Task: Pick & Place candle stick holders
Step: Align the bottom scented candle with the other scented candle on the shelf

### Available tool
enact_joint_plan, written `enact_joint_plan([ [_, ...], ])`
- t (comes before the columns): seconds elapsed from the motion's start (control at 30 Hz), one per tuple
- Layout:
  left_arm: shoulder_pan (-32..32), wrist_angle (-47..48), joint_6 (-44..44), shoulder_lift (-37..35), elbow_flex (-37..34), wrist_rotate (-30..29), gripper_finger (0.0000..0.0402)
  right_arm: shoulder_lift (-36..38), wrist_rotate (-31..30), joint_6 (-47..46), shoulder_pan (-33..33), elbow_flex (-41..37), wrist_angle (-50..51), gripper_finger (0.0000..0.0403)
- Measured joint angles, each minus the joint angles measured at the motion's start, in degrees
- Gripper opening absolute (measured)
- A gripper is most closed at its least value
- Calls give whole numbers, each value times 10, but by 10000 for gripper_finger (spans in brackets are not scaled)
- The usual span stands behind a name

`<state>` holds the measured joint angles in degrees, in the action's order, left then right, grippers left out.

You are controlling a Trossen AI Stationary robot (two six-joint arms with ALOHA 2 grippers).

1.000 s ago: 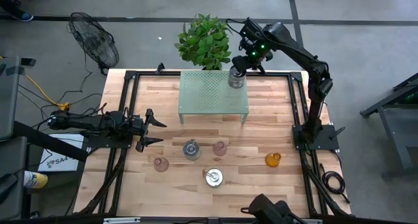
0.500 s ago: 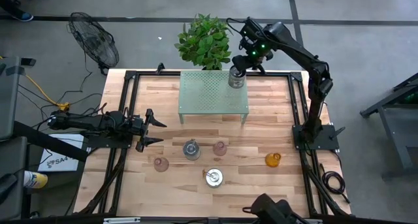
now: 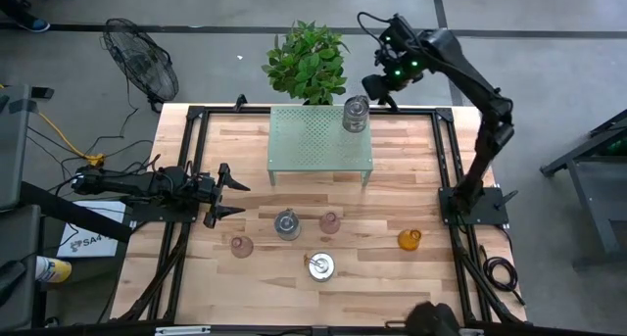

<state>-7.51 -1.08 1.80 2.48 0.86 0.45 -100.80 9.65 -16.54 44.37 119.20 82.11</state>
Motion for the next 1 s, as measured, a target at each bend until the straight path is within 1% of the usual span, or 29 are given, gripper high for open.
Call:
enact_joint_plan([
  [0.2, 0, 0, 0, 0, 0, 0, 287, 59, 2, 27, -24, 0, 22, 119],
  [0.43, 0, 0, 0, 0, 0, 0, 287, 124, -3, 66, -96, 0, 61, 119],
  [0.6, 0, 0, 0, 0, 0, 0, 287, 150, -2, 100, -171, 0, 60, 119],
  [0.8, 0, 0, 0, 0, 0, 0, 287, 145, -9, 106, -277, 0, 59, 119],
  [0.93, 0, 0, 0, 0, 0, 0, 287, 123, -74, 116, -366, 0, 61, 119],
  [1.0, 0, 0, 0, 0, 0, 0, 287, 106, -94, 120, -409, 0, 65, 119],
])
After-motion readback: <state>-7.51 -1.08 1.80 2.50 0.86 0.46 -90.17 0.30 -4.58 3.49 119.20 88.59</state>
